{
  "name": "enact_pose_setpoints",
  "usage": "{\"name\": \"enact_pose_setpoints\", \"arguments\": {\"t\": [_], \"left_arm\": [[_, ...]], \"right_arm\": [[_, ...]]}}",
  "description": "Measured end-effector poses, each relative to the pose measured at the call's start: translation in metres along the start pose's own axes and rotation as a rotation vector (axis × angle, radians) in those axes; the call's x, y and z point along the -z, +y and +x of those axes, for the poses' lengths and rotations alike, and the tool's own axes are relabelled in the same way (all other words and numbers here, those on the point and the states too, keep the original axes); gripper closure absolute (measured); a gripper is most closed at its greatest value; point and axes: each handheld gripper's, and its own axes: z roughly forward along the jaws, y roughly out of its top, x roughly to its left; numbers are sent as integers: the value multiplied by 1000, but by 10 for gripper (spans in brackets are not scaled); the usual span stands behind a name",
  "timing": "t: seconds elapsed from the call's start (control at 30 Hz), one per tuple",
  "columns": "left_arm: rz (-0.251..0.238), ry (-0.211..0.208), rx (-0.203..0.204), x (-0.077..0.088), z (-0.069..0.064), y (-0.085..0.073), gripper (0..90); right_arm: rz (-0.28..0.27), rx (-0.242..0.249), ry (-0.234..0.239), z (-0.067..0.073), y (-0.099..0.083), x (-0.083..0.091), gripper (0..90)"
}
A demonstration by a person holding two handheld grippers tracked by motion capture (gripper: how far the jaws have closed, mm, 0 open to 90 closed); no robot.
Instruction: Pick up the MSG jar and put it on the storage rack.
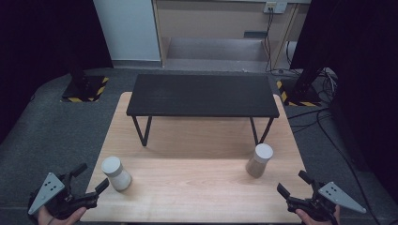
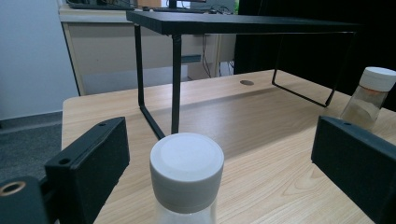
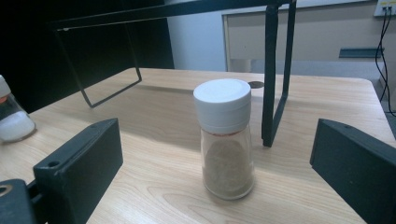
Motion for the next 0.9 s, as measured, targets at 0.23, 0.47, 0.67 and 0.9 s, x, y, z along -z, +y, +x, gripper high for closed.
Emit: {"name": "enact_pose_setpoints", "arguments": {"t": [0.23, 0.47, 0.67, 0.9], "left_arm": [[13, -13, -15, -1, 0, 1, 31], [2, -22, -19, 0, 1, 0, 22], [2, -29, -21, -1, 2, 0, 19], [1, -39, -27, 0, 3, 0, 17]], "right_arm": [[-3, 6, 4, 0, -1, 0, 26], [-5, 19, 12, -1, -1, -1, 29], [-10, 28, 19, -2, -2, -1, 27], [-11, 34, 25, -3, -2, -1, 30]]}}
